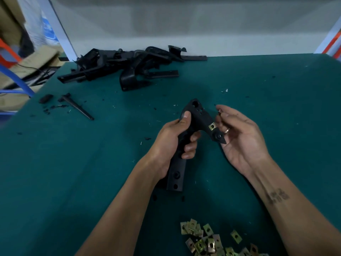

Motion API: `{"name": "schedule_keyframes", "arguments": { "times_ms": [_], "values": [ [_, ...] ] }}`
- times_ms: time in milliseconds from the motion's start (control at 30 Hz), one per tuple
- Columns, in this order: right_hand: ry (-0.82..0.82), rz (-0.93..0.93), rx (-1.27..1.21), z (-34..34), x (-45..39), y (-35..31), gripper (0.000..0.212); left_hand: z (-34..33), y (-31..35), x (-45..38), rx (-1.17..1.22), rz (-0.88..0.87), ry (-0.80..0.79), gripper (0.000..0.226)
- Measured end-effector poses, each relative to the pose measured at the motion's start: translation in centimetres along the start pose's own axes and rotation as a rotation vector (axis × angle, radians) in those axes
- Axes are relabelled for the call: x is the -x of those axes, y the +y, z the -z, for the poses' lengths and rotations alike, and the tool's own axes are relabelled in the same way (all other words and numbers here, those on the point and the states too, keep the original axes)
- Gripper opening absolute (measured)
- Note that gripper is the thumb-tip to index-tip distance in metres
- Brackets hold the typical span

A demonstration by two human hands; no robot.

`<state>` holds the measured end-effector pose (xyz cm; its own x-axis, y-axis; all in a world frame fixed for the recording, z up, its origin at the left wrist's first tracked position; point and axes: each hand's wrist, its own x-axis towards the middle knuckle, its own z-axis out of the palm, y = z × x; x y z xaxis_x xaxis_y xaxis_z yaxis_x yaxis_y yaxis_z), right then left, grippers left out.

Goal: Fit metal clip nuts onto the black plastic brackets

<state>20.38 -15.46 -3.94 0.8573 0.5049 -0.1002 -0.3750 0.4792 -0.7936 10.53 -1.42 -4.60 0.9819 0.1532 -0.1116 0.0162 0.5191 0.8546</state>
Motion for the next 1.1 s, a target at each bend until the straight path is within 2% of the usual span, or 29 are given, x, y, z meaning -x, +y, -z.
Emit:
{"name": "schedule_keyframes", "arguments": {
  "times_ms": [100,200,500,667,733,900,1100],
  "values": [
    [-0.107,-0.016,0.028,0.3,0.3,-0.1,0.017,0.1,0.0,-0.2,0.0,0.004,-0.014,0.04],
    [-0.145,0.004,0.035,0.5,0.3,-0.5,0.02,0.1,-0.1,-0.2,-0.006,0.007,0.002,0.039],
    [-0.098,0.042,0.228,0.8,0.7,-0.9,0.02,0.0,-0.1,0.0,-0.024,0.017,0.016,0.036],
    [-0.086,0.065,0.091,0.6,0.8,-1.0,0.013,0.0,-0.2,0.0,-0.019,0.015,0.009,0.036],
    [-0.081,0.108,0.112,0.6,0.8,-1.0,0.008,0.0,-0.1,0.0,-0.022,0.017,0.014,0.036],
    [-0.062,0.279,0.387,0.5,0.6,-1.0,0.019,0.1,-0.2,0.0,-0.019,0.03,-0.013,0.032],
    [-0.084,0.346,0.364,-0.3,1.2,-1.4,0.016,0.1,-0.1,0.1,-0.036,0.06,-0.063,0.036]
  ]
}}
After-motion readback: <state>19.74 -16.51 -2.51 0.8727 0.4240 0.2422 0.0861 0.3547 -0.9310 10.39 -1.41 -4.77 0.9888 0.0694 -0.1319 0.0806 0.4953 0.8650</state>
